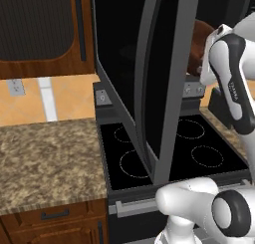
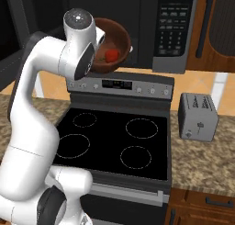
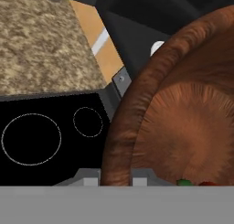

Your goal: Pick the bell pepper from the sink and place it in the bowl. Then pick the bowl and place it in the microwave. Then close the microwave door and press the start button.

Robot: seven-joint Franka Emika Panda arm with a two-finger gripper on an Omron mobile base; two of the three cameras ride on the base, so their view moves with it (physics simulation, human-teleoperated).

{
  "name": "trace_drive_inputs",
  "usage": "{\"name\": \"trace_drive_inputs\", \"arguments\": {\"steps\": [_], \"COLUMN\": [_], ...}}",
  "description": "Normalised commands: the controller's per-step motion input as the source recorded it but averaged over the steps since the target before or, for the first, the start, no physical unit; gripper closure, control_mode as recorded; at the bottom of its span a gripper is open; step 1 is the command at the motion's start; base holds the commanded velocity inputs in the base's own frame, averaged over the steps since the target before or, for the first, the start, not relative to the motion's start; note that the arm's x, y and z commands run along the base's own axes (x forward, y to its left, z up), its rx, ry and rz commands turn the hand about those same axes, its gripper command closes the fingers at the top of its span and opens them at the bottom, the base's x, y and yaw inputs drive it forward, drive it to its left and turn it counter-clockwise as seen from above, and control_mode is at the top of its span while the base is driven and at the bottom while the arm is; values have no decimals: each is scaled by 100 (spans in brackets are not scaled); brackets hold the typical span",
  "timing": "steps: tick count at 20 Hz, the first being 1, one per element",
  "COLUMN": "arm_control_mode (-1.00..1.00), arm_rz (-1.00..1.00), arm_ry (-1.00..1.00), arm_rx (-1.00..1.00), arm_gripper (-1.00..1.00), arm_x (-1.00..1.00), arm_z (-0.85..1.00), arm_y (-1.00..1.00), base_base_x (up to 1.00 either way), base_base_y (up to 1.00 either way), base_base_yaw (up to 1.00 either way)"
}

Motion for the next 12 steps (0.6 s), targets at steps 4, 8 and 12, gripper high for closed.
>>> {"name": "trace_drive_inputs", "arguments": {"steps": [4, 8, 12], "arm_control_mode": [-100, -100, -100], "arm_rz": [1, 0, 7], "arm_ry": [3, 16, 1], "arm_rx": [-9, -2, -5], "arm_gripper": [100, 100, 100], "arm_x": [61, 66, 44], "arm_z": [0, 0, 0], "arm_y": [16, 1, 18], "base_base_x": [0, 0, 0], "base_base_y": [0, 0, 0], "base_base_yaw": [0, 0, 0]}}
